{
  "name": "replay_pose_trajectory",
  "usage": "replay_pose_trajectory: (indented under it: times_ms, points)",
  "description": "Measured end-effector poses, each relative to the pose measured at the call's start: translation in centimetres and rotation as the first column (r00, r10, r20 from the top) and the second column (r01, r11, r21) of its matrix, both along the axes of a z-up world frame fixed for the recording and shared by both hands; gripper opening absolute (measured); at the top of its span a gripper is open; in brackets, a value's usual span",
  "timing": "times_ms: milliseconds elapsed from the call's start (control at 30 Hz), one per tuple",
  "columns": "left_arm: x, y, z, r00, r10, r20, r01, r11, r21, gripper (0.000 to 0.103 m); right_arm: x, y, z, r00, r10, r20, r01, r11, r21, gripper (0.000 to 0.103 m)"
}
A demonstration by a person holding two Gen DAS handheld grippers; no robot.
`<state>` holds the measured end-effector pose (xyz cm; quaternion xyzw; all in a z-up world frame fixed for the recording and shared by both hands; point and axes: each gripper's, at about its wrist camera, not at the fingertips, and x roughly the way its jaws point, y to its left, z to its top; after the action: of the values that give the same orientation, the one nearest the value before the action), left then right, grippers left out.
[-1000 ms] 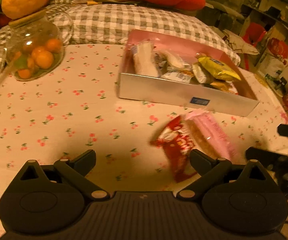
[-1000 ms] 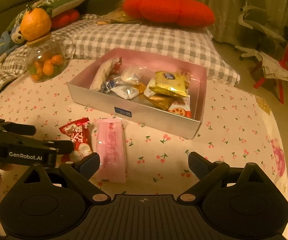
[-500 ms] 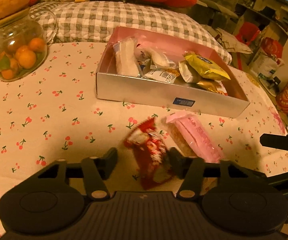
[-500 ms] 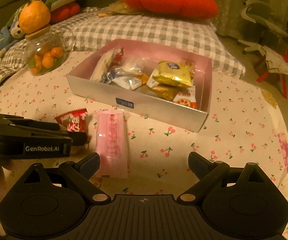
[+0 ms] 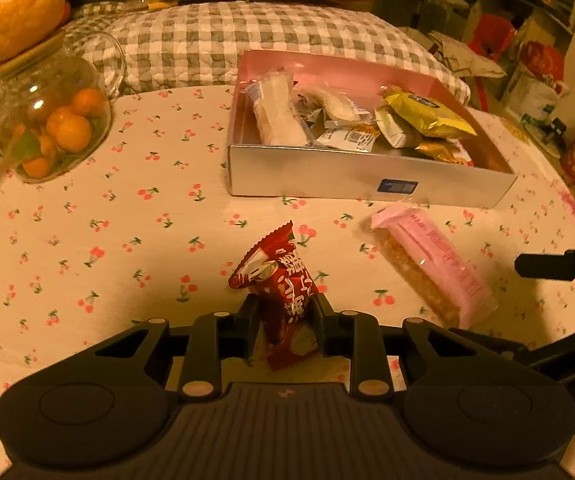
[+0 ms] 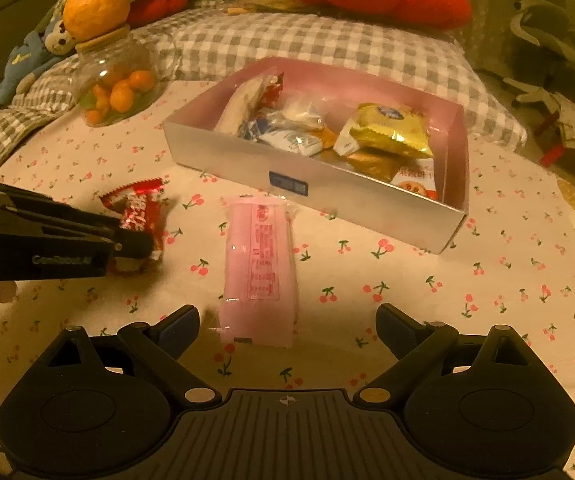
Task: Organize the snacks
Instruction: 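Reach the left gripper to the red candy packet while the right reaches the pink wafer bar, then grasp the red candy packet with the left gripper while the right grasps the pink bar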
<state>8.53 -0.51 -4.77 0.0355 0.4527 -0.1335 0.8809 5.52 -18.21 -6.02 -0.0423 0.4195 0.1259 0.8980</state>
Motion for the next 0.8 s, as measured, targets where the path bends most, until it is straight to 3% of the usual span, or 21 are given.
replay_pose_trajectory:
  times_ms: [133,500,800]
  points:
    - [0.0,0.3,0.0,1.000,0.000,0.013,0.000,0.999,0.039,0.025,0.3,0.3,-0.4,1.000,-0.001,-0.005,0.001,1.000,-0.004,0.097]
    - [0.1,0.9,-0.1,1.000,0.022,0.004,-0.022,1.000,0.021,0.031,1.1,0.9,-1.2,1.000,0.004,0.003,-0.004,1.000,-0.018,0.097]
    - [-0.1,1.7,-0.4,0.999,0.040,0.030,-0.037,0.997,-0.069,0.035,1.4,0.9,-1.4,0.999,0.016,0.033,-0.016,1.000,0.013,0.096]
